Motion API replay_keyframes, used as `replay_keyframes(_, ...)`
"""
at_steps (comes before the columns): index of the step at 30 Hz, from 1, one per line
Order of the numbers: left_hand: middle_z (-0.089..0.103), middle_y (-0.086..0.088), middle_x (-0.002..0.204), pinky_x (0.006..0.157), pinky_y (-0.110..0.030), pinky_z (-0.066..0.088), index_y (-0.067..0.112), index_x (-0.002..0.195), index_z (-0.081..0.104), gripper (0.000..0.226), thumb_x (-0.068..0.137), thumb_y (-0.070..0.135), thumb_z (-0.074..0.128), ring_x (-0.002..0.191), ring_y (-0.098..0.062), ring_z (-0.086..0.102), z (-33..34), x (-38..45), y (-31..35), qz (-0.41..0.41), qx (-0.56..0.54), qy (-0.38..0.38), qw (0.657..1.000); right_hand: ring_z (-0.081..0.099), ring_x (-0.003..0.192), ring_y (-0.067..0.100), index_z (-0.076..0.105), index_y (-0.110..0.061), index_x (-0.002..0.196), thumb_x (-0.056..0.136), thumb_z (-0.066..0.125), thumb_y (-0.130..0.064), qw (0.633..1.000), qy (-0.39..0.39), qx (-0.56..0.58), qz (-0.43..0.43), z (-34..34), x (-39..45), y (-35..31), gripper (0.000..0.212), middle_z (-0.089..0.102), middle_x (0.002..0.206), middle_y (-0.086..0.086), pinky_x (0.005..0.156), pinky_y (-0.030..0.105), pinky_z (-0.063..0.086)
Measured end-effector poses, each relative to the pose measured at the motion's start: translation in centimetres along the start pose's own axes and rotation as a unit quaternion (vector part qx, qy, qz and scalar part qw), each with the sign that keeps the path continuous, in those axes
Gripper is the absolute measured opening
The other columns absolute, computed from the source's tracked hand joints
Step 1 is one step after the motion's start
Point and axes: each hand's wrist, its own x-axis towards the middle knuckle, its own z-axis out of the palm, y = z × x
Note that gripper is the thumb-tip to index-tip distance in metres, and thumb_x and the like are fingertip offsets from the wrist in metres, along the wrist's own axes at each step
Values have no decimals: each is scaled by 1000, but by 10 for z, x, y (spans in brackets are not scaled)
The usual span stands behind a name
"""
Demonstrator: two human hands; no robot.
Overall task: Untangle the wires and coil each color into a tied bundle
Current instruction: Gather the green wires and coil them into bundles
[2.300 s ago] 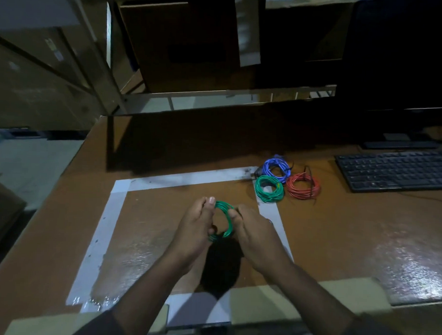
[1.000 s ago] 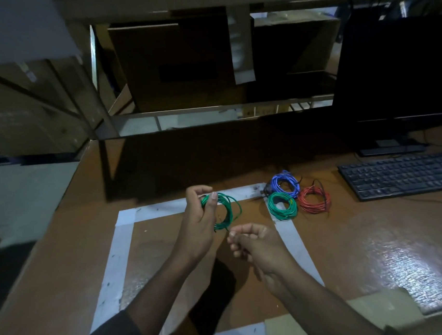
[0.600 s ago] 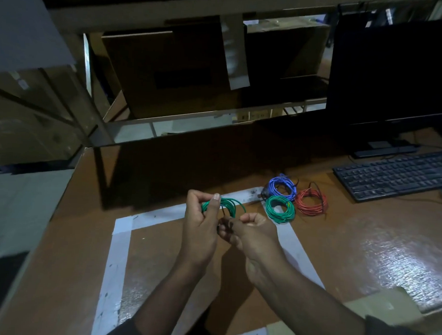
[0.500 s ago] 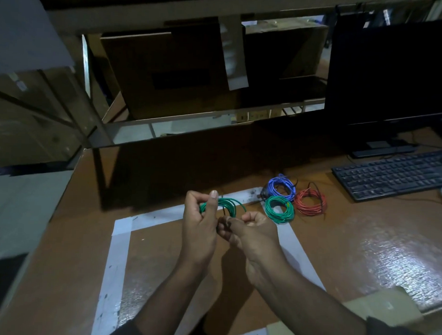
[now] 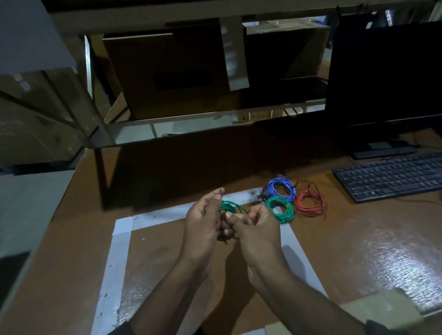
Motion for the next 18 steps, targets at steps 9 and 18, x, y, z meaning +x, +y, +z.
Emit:
replay_keyframes(9,50,-7,68,46,-18,41,10,119,66,25,108,23,47,52,-10,45,-1,1,-1,-26,-30,19,999,69,70,20,55,-11,88,93,67,-1,998,-51,-7,-20,-3,4,-2,17,71,82,19,68,28,60)
replay_keyframes(18,67,-9,90,58,-24,49,16,117,69,25,106,29,50,71,-13,61,-6,0,-4,-4,-6,18,1000,73,83,16,74,-7,104,92,65,3,992,-125,5,-20,-10,-2,-4,18,78,94,12,77,25,59)
